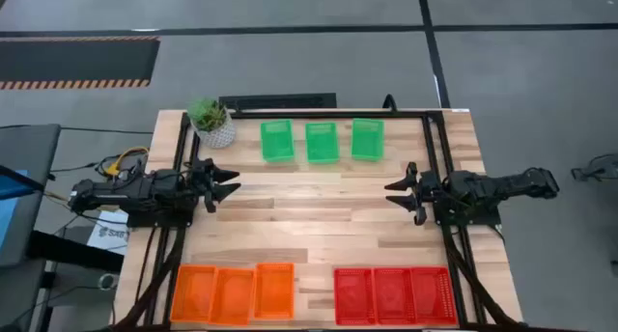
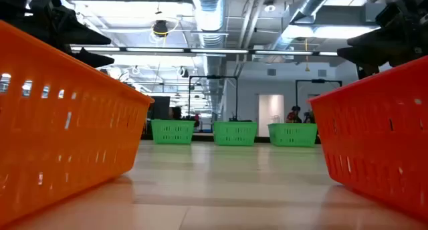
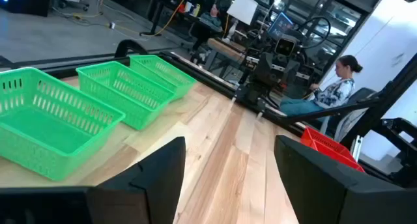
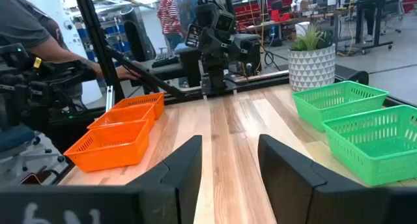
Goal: Stack baskets by color
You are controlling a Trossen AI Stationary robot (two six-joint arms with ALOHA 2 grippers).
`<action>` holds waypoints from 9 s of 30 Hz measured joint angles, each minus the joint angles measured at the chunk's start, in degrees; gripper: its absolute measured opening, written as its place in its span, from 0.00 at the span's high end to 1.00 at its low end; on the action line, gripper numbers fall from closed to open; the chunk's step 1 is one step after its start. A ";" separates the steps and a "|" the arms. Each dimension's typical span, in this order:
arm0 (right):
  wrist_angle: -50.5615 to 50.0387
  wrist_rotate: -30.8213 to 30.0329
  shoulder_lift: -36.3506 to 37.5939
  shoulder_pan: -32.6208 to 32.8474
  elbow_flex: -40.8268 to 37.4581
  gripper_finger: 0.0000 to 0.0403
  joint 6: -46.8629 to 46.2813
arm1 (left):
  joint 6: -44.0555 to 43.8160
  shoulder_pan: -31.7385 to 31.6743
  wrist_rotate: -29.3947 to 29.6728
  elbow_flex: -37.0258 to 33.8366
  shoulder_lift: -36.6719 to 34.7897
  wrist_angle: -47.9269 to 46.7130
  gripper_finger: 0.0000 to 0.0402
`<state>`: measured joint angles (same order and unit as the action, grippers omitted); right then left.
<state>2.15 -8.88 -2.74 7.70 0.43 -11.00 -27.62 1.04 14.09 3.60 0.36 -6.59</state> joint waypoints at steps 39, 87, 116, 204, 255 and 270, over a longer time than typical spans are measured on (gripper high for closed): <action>0.00 0.00 0.00 -0.02 0.00 0.57 0.00 | 0.00 0.02 0.00 0.02 0.02 -0.02 0.44; 3.24 -3.54 0.11 -2.97 0.39 0.57 -40.19 | -34.42 -0.11 19.92 0.17 0.01 0.81 0.44; -42.41 -12.22 -37.94 -17.16 53.52 0.67 -49.42 | -37.95 -3.05 12.02 43.41 35.81 -19.93 0.44; -27.96 4.63 -96.97 -33.92 70.31 0.97 -42.62 | -21.49 -37.62 -21.29 34.73 62.53 -16.61 0.44; -31.69 2.29 -99.73 -32.92 70.31 0.84 -42.45 | -21.66 -37.62 -21.21 34.73 62.53 -16.63 0.44; -31.63 2.52 -99.73 -32.92 70.29 0.67 -41.35 | -21.68 -37.62 -21.22 34.73 62.53 -16.63 0.44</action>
<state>-29.48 -6.37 -102.48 -25.21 70.72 -52.36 -49.30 -36.58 -7.14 38.33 62.89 -23.22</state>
